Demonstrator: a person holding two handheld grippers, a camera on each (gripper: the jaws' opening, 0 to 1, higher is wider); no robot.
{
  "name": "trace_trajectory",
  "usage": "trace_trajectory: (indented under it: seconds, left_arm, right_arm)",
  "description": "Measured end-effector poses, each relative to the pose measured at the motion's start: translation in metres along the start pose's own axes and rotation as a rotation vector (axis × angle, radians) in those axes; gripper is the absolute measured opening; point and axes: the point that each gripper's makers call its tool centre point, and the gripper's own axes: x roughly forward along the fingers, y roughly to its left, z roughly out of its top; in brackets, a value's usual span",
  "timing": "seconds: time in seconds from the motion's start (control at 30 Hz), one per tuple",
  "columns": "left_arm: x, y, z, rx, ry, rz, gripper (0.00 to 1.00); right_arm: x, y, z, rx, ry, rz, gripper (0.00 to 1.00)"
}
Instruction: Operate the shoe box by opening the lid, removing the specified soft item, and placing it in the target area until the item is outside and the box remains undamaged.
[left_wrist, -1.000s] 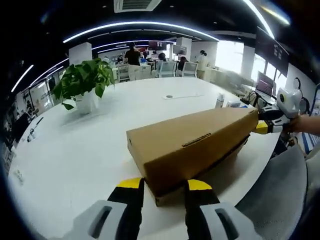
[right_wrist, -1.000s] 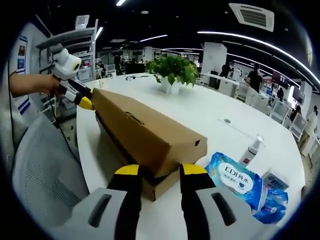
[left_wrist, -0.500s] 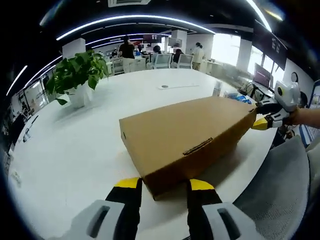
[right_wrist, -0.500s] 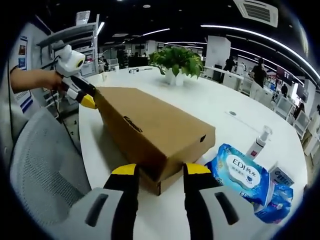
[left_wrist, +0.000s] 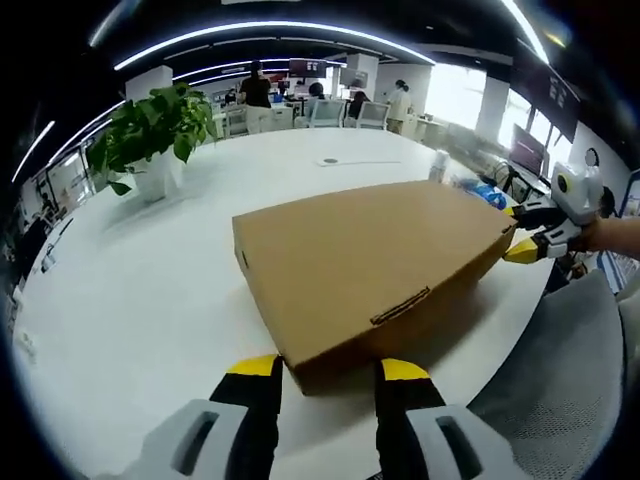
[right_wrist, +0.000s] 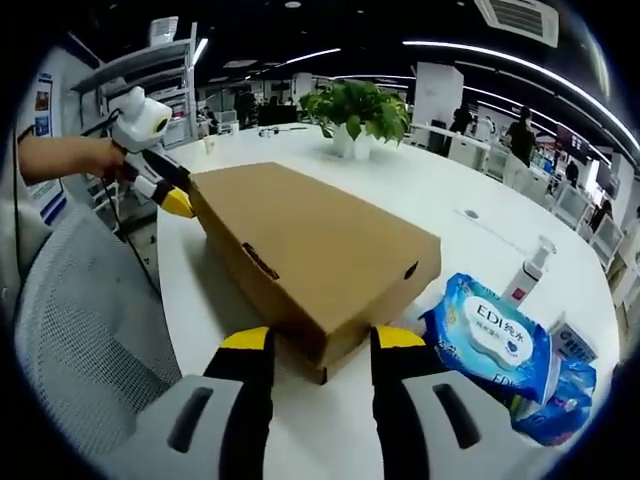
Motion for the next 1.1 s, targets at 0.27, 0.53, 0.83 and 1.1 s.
trace_trajectory:
  seconds: [0.27,0.53,0.83,1.1]
  left_arm:
    - [0.007,0.003,-0.006,-0.005,0.013,0.001,0.36]
    - [0.018,0.011,-0.007,0.002,0.027,0.003,0.35]
    - [0.028,0.019,0.001,-0.003,0.032,-0.003,0.35]
    - [0.022,0.020,0.002,-0.025,0.016,0.003,0.36]
  right_arm:
    - [0.007,0.001,-0.006,0.010,0.021,0.000,0.36]
    - [0.010,-0.001,-0.007,0.015,0.029,-0.011,0.35]
    - [0.018,-0.012,-0.005,0.035,0.043,-0.031,0.35]
    - [0.016,-0.013,-0.005,0.047,0.051,-0.030,0.35]
